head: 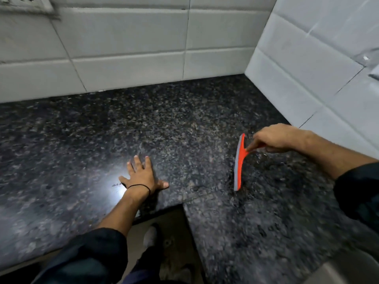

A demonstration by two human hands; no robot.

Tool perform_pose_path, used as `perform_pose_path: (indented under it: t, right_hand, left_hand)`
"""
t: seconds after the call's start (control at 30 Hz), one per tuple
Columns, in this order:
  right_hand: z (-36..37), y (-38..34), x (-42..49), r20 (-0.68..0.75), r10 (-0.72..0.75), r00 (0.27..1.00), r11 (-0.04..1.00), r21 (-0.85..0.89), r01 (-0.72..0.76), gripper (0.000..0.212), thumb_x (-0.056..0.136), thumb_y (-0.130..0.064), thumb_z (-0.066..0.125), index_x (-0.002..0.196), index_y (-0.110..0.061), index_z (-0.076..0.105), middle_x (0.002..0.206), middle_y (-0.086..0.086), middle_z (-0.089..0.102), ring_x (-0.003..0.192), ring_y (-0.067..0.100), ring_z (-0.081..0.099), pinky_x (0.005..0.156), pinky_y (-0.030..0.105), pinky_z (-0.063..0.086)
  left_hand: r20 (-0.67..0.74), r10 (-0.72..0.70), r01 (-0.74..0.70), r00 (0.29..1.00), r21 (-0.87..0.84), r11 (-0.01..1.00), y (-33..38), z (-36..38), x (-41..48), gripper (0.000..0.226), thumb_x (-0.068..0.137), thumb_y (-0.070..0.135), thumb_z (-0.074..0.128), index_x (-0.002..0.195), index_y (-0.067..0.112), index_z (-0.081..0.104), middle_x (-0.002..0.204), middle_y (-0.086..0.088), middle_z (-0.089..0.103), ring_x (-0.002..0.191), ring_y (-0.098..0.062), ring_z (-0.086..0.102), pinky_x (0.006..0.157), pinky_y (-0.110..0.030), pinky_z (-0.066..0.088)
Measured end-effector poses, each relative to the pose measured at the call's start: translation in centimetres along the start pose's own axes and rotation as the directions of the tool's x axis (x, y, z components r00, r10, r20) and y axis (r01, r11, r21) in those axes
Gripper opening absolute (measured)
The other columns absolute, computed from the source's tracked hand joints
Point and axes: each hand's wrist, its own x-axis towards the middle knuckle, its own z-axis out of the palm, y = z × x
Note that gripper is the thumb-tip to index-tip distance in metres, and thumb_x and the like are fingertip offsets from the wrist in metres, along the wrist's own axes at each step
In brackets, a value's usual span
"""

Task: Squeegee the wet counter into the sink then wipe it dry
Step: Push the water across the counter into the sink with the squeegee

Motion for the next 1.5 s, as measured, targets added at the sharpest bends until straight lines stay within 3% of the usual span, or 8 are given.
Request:
perform_pose_path:
  t: [0.2,0.33,0.4,0.53,0.67,1.1,1.27,1.5]
  right_hand:
    - [-5.0,-2.6,5.5,-0.237,0.054,0.97,0.931,0.363,0.037,0.063,0.081,-0.014,0.058,0.13,-0.053,0.055,0.123,-0.001,0.066,0.111,0.027,0.063,0.092,0.038,0.051]
    - [-9.8,-8.3,12.6,-0.333,0.003,0.943,0.88,0.449,0.156,0.059,0.072,-0.036,0.046,0.128,-0.044,0.06,0.127,0.0,0.067,0.115,0.026,0.063,0.095,0.04,0.051]
    - [-12.2,-11.1,16.4,-0.349,-0.002,0.937,0.868,0.465,0.175,0.062,0.068,-0.033,0.041,0.126,-0.05,0.056,0.125,-0.002,0.068,0.112,0.026,0.065,0.093,0.04,0.054]
    - [-17.1,-16.1,22.3,-0.396,-0.016,0.918,0.887,0.419,0.196,0.057,0.082,-0.014,0.051,0.129,-0.047,0.056,0.129,0.004,0.065,0.116,0.03,0.062,0.092,0.039,0.05]
    - [-21.1,-20.0,27.2,-0.416,-0.058,0.907,0.904,0.364,0.225,0.053,0.088,-0.011,0.046,0.132,-0.039,0.058,0.129,0.008,0.064,0.117,0.033,0.061,0.095,0.04,0.048]
    - [-19.4,-14.7,22.4,-0.279,-0.105,0.955,0.991,0.046,0.123,0.034,0.095,-0.028,0.055,0.125,-0.013,0.059,0.127,0.013,0.063,0.116,0.034,0.061,0.092,0.042,0.049]
    - [-11.6,-6.5,14.3,-0.108,0.01,0.994,0.999,0.04,-0.006,0.034,0.098,-0.043,0.047,0.129,-0.037,0.059,0.131,0.004,0.061,0.117,0.028,0.06,0.095,0.038,0.049]
    - [-0.5,-1.3,0.8,0.024,0.198,0.98,0.955,0.219,-0.199,0.055,0.093,-0.02,0.048,0.13,-0.061,0.048,0.128,-0.001,0.063,0.111,0.027,0.063,0.082,0.032,0.046]
  left_hand:
    - [0.029,0.012,-0.013,0.999,0.015,1.0,-0.3,-0.4,0.8,0.127,0.066,0.068,0.075,0.157,0.021,0.0,0.164,-0.008,-0.012,0.15,-0.04,-0.003,0.111,-0.067,0.023]
    - [-0.202,0.018,-0.032,0.979,-0.064,0.997,-2.3,-2.0,1.3,0.077,0.07,0.065,0.073,0.13,0.022,0.051,0.138,-0.012,0.055,0.123,-0.034,0.053,0.09,-0.044,0.048]
    - [-0.368,-0.022,-0.002,0.93,-0.065,0.998,-3.8,-3.2,2.0,0.063,0.075,0.06,0.07,0.125,0.024,0.055,0.124,-0.008,0.066,0.115,-0.031,0.059,0.087,-0.041,0.046]
    - [-0.308,-0.085,0.1,0.948,0.034,0.994,-7.0,-4.3,4.3,0.109,0.066,0.076,0.066,0.152,0.023,0.024,0.163,-0.005,0.016,0.15,-0.03,0.012,0.113,-0.06,0.02]
    - [-0.128,-0.132,0.122,0.983,-0.083,0.989,-8.3,-4.6,6.0,0.127,0.061,0.078,0.067,0.157,0.028,0.0,0.165,0.0,-0.011,0.152,-0.031,-0.006,0.114,-0.069,0.013]
    - [-0.104,-0.127,0.114,0.986,-0.121,0.986,-8.4,-4.7,5.9,0.131,0.058,0.077,0.071,0.157,0.029,-0.001,0.165,0.002,-0.012,0.152,-0.031,-0.006,0.114,-0.069,0.013]
    - [-0.056,-0.14,0.132,0.989,-0.129,0.983,-6.7,-6.6,6.6,0.116,0.068,0.071,0.071,0.157,0.029,0.008,0.166,0.0,-0.003,0.152,-0.029,0.002,0.115,-0.067,0.01]
    - [0.036,0.323,-0.322,0.946,-0.016,0.947,7.0,-2.2,5.8,0.105,0.076,0.071,0.064,0.157,0.032,0.008,0.166,0.004,-0.006,0.152,-0.023,-0.004,0.117,-0.059,0.008]
